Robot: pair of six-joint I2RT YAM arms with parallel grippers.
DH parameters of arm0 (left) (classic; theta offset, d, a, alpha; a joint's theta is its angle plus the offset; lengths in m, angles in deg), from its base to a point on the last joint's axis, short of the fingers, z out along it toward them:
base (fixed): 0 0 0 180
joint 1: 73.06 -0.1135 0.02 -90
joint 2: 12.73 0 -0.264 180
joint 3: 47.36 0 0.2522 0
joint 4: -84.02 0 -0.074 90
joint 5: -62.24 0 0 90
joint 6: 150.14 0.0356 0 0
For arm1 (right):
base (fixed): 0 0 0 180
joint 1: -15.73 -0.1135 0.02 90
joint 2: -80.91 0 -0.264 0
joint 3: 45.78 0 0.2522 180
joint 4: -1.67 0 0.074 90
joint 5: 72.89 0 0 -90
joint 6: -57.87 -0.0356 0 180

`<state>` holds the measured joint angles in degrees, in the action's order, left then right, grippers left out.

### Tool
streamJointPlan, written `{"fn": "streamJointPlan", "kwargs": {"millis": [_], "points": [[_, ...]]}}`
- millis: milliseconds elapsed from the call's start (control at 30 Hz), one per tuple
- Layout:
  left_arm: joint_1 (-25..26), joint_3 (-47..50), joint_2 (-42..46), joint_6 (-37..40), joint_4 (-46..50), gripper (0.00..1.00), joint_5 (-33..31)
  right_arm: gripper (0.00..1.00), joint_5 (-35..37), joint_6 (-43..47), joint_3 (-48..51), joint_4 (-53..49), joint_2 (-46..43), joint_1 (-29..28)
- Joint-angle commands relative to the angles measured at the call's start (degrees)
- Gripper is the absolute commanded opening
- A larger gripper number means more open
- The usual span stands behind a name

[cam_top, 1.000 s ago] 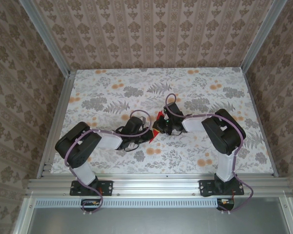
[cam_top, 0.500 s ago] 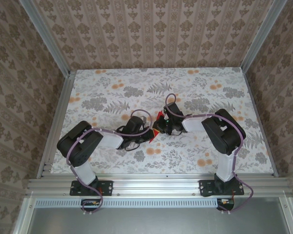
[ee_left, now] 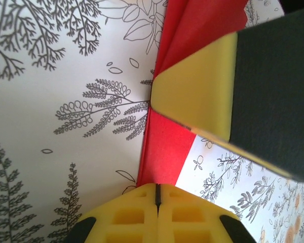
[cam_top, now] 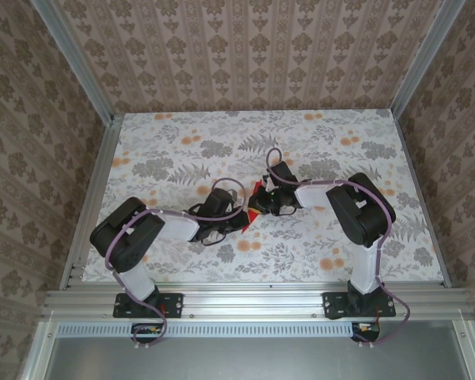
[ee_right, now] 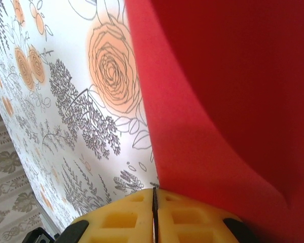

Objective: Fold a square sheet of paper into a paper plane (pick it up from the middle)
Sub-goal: Fold the wing for the fifth time at the center of the table.

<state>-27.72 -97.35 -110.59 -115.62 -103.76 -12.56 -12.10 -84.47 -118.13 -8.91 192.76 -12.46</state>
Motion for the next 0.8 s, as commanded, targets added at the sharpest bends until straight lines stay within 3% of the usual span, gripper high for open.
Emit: {"fn": "streamJointPlan", "kwargs": {"millis": [0,767], "points": [[1.0,2.7,-1.7,2.1,17.5,0.01,2.4,0.11,4.4,3.6,-2.1,-2.5,2.6,2.9],[1.7,1.6,-5.2,3.5,19.9,0.00,4.0,0.12,5.0,7.8,-11.8,-4.5,8.3,6.8]]}}
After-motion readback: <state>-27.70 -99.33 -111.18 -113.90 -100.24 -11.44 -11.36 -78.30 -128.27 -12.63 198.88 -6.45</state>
